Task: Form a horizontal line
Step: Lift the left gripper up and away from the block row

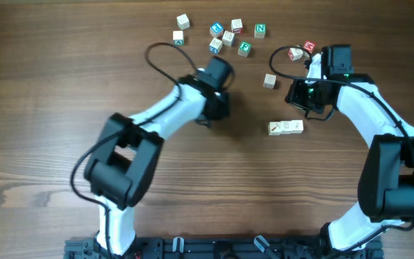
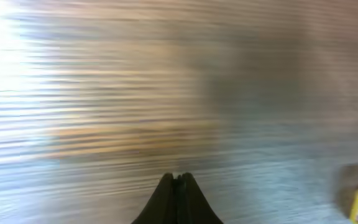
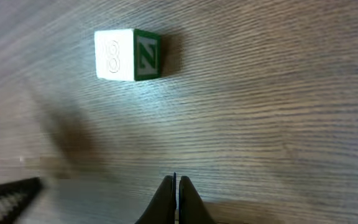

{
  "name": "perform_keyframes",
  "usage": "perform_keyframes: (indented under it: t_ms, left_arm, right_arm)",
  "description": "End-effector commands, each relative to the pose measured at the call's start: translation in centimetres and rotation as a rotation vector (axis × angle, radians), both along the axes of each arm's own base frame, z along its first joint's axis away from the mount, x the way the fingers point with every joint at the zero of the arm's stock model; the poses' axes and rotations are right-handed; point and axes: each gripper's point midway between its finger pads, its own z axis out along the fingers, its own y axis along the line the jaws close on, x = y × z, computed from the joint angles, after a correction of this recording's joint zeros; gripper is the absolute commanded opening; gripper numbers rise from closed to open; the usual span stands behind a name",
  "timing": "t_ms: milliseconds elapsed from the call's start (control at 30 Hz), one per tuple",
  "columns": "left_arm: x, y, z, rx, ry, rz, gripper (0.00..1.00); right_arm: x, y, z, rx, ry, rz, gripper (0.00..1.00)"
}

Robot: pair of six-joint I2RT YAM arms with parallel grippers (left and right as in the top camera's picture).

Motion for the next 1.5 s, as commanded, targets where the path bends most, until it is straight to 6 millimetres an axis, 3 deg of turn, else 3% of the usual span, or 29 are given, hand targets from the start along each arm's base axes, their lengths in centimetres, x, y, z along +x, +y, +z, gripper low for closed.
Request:
perform_keyframes:
  t_ms: [0, 233, 633, 933, 1467]
  left_arm:
    - [1.5, 3.4, 2.1, 0.009, -0.024, 0.083, 0.04]
    - [2.1, 4.6, 2.1, 0.011, -0.020, 0.114, 0.04]
    - [2.1, 4.6, 2.1, 0.011, -0.020, 0.114, 0.04]
    - [2.0, 4.6, 2.1, 0.011, -0.020, 0.114, 0.04]
    - [2.0, 4.6, 2.1, 0.010, -0.019, 0.113, 0.04]
  right_arm:
    - [0.7, -0.1, 1.2, -0.078, -0.072, 0.080, 0.05]
    - [-0.6, 0.6, -1.1, -0.083, 0.013, 0.111, 0.05]
    - [-3.1, 0.5, -1.7, -0.081, 0.123, 0.112, 0.05]
    - [-2.1, 0.5, -2.4, -0.076, 0.093, 0.093, 0.05]
    - [-4.2, 0.4, -3.0, -0.075, 0.189, 0.091, 0.05]
